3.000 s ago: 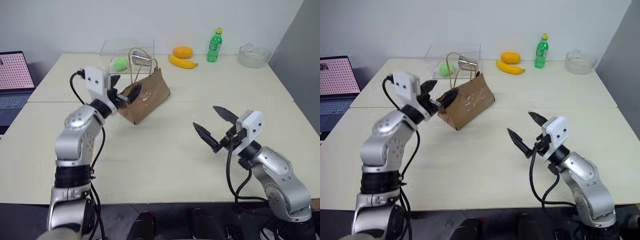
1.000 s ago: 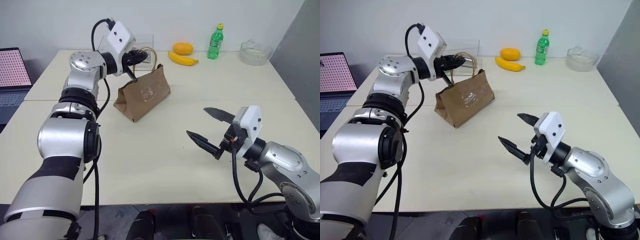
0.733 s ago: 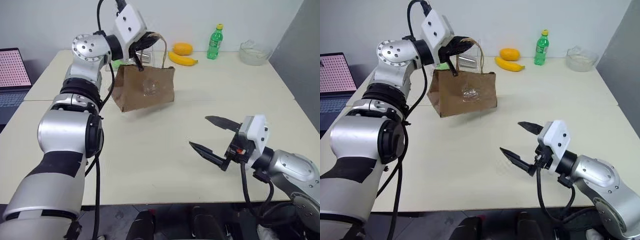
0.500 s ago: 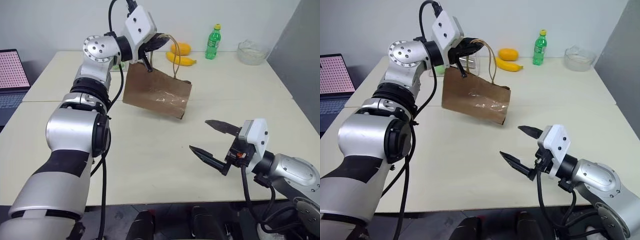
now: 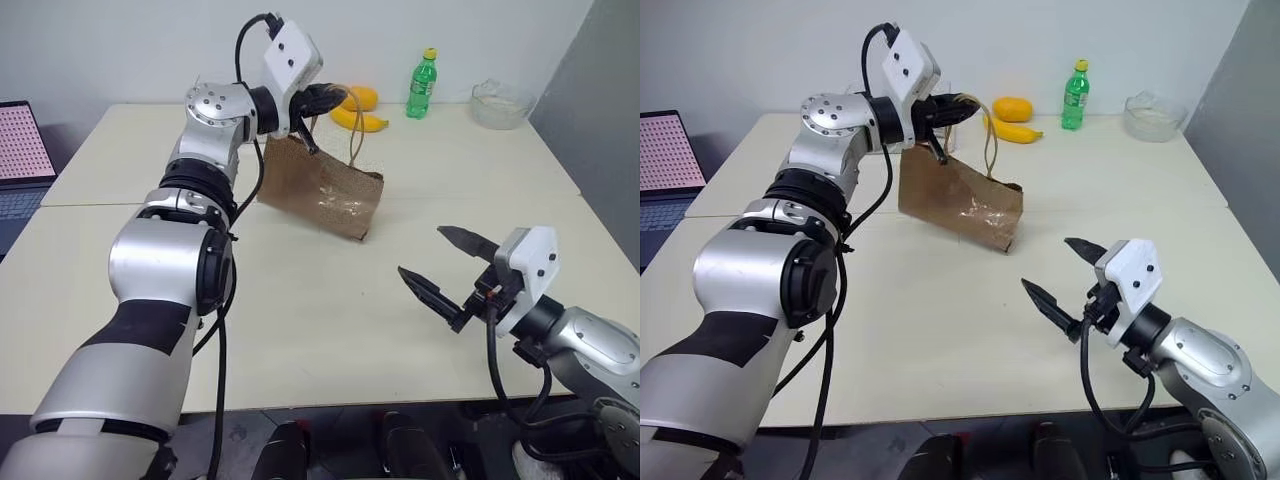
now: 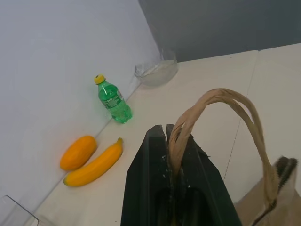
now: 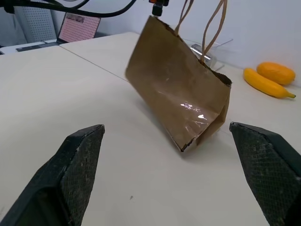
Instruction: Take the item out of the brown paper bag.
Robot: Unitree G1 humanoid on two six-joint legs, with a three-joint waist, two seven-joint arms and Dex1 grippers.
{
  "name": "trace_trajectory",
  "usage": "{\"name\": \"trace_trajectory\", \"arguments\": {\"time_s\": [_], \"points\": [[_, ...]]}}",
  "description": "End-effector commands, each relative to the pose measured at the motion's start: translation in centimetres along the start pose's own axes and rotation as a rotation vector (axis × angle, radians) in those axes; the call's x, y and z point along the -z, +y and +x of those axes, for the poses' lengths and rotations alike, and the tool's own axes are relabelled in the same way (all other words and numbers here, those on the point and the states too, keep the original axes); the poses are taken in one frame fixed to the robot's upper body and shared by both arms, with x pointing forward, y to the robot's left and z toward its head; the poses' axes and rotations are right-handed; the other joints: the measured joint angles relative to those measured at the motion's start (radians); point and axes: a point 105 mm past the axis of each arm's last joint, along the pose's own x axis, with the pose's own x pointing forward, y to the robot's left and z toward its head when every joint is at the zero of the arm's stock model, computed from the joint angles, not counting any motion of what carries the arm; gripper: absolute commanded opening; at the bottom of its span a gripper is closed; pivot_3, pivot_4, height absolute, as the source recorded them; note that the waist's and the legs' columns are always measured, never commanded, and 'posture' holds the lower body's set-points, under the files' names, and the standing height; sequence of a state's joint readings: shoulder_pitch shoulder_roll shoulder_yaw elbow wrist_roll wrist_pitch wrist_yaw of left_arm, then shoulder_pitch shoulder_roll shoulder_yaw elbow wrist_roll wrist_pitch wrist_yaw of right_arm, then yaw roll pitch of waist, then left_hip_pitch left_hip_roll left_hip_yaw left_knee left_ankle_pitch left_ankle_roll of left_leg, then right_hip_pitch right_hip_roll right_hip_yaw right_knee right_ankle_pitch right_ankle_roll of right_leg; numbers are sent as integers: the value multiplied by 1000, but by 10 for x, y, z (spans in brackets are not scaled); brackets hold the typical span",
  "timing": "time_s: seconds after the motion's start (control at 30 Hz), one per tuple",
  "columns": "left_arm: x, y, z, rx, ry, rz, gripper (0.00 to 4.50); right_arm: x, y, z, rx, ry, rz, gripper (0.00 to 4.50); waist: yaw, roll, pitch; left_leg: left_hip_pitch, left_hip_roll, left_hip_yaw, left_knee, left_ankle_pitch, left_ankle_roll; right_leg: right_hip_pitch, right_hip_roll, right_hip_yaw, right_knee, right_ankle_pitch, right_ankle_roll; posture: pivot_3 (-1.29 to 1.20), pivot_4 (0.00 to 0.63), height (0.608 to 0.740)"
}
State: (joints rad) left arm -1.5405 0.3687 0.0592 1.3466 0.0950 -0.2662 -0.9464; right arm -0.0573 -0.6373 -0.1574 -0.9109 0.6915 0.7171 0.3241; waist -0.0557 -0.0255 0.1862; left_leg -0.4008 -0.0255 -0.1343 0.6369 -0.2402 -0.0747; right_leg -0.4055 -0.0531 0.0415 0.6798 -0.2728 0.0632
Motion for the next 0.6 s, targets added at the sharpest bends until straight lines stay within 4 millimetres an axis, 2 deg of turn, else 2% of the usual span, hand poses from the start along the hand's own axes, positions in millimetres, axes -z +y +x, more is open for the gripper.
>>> {"name": "trace_trajectory", "arguments": {"time_s": [0.03,0.6], "points": [[-26,10,-3,-26,-79,37,47,-13,5,-3,-9,-48,-33,4500,0,0,0,0,0,0,0,0,0,0,0,0,0,0,0,0,150,740],[-6,2,-5,14,-37,6,47,-12,8,-1,-29,-43,-21,4500,0,0,0,0,0,0,3,0,0,1,0,0,1,0,0,0,150,740]]}}
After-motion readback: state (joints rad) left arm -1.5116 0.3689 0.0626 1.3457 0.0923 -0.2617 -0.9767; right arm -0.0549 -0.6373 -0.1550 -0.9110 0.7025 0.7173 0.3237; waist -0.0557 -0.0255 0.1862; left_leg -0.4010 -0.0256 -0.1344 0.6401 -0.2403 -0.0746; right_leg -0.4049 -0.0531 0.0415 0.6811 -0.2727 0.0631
